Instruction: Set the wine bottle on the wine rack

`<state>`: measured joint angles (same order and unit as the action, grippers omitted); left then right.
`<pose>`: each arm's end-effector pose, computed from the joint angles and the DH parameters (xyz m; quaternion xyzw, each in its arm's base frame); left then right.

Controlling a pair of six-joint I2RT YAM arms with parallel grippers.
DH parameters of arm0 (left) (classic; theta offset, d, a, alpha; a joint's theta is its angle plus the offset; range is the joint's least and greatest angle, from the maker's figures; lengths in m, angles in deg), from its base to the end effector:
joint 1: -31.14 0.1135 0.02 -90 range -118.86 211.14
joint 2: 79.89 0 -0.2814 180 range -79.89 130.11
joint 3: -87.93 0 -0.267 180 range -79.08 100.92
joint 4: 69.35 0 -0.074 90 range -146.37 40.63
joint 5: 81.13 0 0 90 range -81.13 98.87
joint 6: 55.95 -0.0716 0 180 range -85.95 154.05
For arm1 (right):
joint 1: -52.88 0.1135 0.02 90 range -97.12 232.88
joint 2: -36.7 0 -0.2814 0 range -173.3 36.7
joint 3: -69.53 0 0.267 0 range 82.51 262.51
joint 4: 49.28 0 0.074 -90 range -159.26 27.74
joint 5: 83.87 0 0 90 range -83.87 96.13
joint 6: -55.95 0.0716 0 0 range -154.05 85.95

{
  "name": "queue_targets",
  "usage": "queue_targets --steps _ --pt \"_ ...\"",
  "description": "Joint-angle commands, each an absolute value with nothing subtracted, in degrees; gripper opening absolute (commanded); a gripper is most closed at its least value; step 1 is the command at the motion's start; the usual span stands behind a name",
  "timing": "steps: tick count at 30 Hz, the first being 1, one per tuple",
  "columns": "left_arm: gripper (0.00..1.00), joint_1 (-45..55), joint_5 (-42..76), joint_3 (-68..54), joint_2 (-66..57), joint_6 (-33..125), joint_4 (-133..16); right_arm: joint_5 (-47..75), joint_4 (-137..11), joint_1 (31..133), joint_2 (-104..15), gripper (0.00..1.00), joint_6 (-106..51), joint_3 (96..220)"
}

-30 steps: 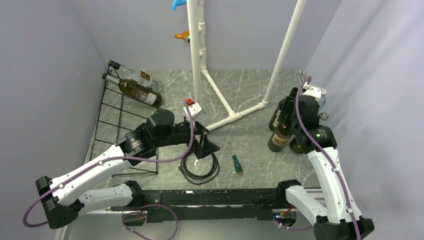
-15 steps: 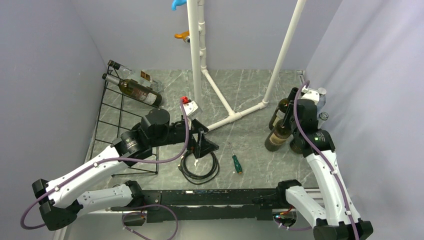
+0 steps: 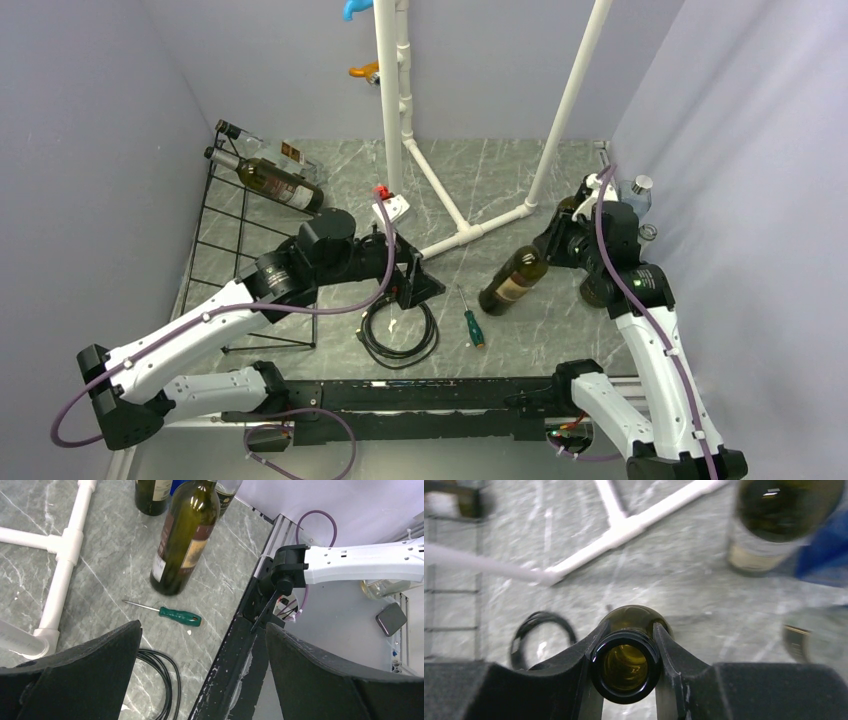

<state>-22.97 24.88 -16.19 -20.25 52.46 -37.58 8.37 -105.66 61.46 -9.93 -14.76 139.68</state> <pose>0.1433 -0.2317 0.3927 0.3219 0.7246 -0.4438 0.4176 0.1912 0.0317 0.3456 0.0726 0.8751 0.1318 0.4599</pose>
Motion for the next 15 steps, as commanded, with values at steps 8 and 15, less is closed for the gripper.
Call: queue_targets --steps 8,15 --pt "1.00 -23.18 22.83 -10.48 -14.42 54.36 -33.72 47.93 -82.42 61.50 -10.96 0.00 5.66 139.39" --pt "0.99 -23.19 21.44 -1.93 -6.30 53.99 -24.88 53.01 -80.31 62.07 -12.06 0.00 8.06 137.58"
